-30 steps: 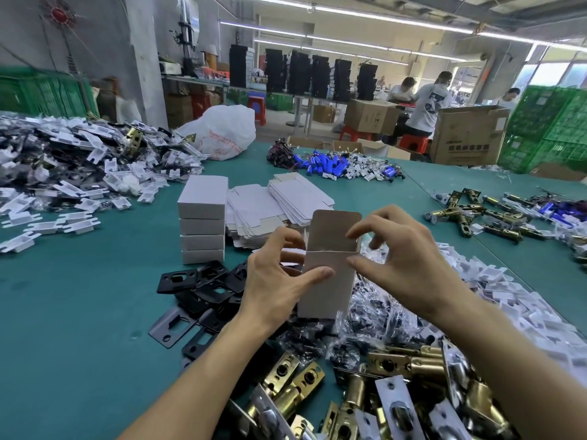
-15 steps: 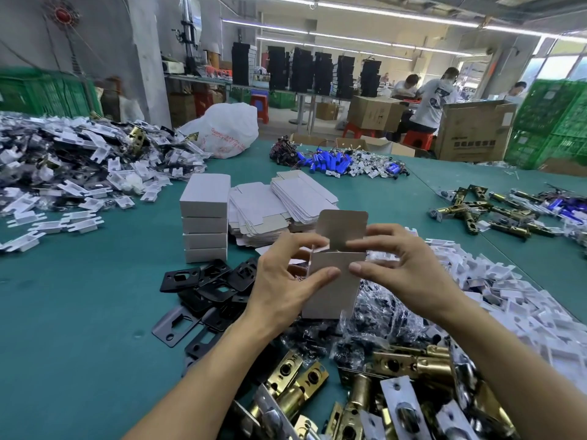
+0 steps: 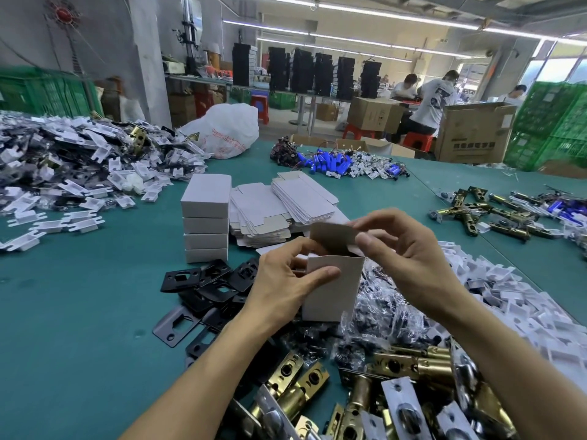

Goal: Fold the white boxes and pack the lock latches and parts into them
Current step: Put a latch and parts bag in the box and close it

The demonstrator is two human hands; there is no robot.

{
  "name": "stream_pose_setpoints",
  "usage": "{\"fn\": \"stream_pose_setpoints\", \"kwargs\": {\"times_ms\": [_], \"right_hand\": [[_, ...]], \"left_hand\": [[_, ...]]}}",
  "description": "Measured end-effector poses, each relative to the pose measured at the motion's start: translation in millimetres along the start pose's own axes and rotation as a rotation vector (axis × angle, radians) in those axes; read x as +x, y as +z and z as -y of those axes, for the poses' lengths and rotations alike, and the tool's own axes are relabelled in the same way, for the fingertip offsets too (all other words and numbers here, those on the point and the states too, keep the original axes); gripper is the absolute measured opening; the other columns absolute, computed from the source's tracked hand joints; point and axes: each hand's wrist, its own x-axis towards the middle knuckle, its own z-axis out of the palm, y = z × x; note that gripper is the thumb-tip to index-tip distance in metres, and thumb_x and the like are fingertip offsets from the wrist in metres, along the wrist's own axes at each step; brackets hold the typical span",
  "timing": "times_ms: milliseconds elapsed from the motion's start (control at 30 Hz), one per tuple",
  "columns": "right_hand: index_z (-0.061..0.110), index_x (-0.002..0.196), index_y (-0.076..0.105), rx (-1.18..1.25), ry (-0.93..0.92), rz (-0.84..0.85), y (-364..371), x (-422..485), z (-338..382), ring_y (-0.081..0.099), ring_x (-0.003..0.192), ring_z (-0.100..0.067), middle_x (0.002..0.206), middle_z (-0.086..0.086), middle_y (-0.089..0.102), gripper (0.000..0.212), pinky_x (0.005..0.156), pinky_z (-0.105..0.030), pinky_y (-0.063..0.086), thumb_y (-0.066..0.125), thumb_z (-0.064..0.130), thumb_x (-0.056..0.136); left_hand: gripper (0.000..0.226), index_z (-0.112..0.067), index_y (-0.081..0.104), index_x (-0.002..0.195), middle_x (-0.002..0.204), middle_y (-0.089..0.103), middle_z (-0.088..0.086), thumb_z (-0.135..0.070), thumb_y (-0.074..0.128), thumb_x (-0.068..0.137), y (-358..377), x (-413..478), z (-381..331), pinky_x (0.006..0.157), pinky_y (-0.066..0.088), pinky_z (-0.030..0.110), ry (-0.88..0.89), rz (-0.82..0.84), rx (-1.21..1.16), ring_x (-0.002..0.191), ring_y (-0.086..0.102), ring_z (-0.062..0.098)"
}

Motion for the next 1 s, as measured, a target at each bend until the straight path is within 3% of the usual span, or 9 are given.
{"fn": "stream_pose_setpoints", "kwargs": {"times_ms": [67,133,267,333,467,700,767,933,1000], "right_hand": [[0.022,0.098,0.061,0.019,-0.002,0.001,3,2,0,0.069,0.092,-0.017,0.095,-0.011,0.073,0.015,0.077,-0.022,0.053,0.067,0.025,0.085],[0.022,0.094,0.065,-0.067,-0.004,0.001,3,3,-2,0.068,0.088,-0.010,0.090,-0.001,0.074,0.011,0.077,-0.020,0.053,0.071,0.020,0.084],[0.022,0.091,0.075,-0.114,0.024,0.002,1,5,-4,0.069,0.094,-0.005,0.098,0.004,0.074,0.018,0.080,-0.017,0.054,0.073,0.031,0.076],[0.023,0.092,0.075,-0.114,0.060,0.028,1,4,-7,0.070,0.096,-0.007,0.101,0.004,0.074,0.023,0.084,-0.022,0.055,0.073,0.034,0.073],[0.021,0.092,0.076,-0.172,0.060,0.027,1,5,-6,0.072,0.082,-0.011,0.087,0.002,0.077,0.021,0.078,-0.028,0.058,0.074,0.033,0.074],[0.013,0.085,0.074,-0.196,0.020,-0.001,0,7,-1,0.074,0.077,-0.016,0.082,-0.003,0.076,0.030,0.073,-0.032,0.060,0.078,0.038,0.069],[0.014,0.085,0.074,-0.180,0.034,-0.005,0,6,-3,0.074,0.080,-0.017,0.085,-0.003,0.077,0.031,0.077,-0.037,0.061,0.078,0.039,0.068],[0.021,0.083,0.076,-0.159,0.034,0.006,0,4,-5,0.074,0.082,-0.019,0.090,0.001,0.077,0.023,0.081,-0.036,0.061,0.077,0.037,0.068],[0.019,0.085,0.077,-0.154,0.038,0.018,0,3,-6,0.074,0.083,-0.018,0.092,0.002,0.077,0.021,0.081,-0.034,0.060,0.077,0.034,0.069]], "left_hand": [[0.031,-0.035,0.073,0.101,0.098,0.075,-0.007,-0.036,0.086,0.073,1,-1,0,0.072,0.061,0.035,0.009,0.003,-0.013,0.085,0.074,0.020],[0.037,-0.033,0.072,0.108,0.103,0.075,-0.008,-0.026,0.087,0.075,4,-4,1,0.071,0.061,0.032,0.085,-0.034,0.024,0.086,0.075,0.015],[0.055,-0.034,0.055,0.109,0.111,0.071,-0.009,-0.015,0.090,0.073,7,-5,-2,0.063,0.062,0.032,0.163,-0.113,0.018,0.086,0.075,0.013],[0.055,-0.036,0.049,0.105,0.113,0.070,-0.008,-0.019,0.090,0.072,6,-4,-4,0.063,0.061,0.027,0.168,-0.130,0.013,0.087,0.075,0.011],[0.026,-0.038,0.060,0.104,0.106,0.073,-0.005,-0.044,0.074,0.082,5,-3,-11,0.066,0.059,0.025,0.177,-0.135,0.009,0.089,0.075,0.010],[0.020,-0.028,0.065,0.112,0.103,0.072,-0.015,-0.034,0.064,0.093,6,0,-7,0.074,0.057,0.021,0.216,-0.134,-0.007,0.093,0.072,0.006],[0.019,-0.024,0.067,0.109,0.102,0.072,-0.014,-0.033,0.062,0.094,7,0,-7,0.070,0.058,0.024,0.204,-0.125,-0.021,0.092,0.071,0.005],[0.024,-0.018,0.070,0.102,0.098,0.075,-0.007,-0.039,0.063,0.093,6,-2,-5,0.068,0.061,0.050,0.154,-0.114,-0.073,0.086,0.073,0.012],[0.027,-0.024,0.070,0.099,0.103,0.075,-0.007,-0.049,0.066,0.090,5,-3,-7,0.073,0.062,0.044,0.154,-0.096,-0.088,0.094,0.074,0.015]]}}
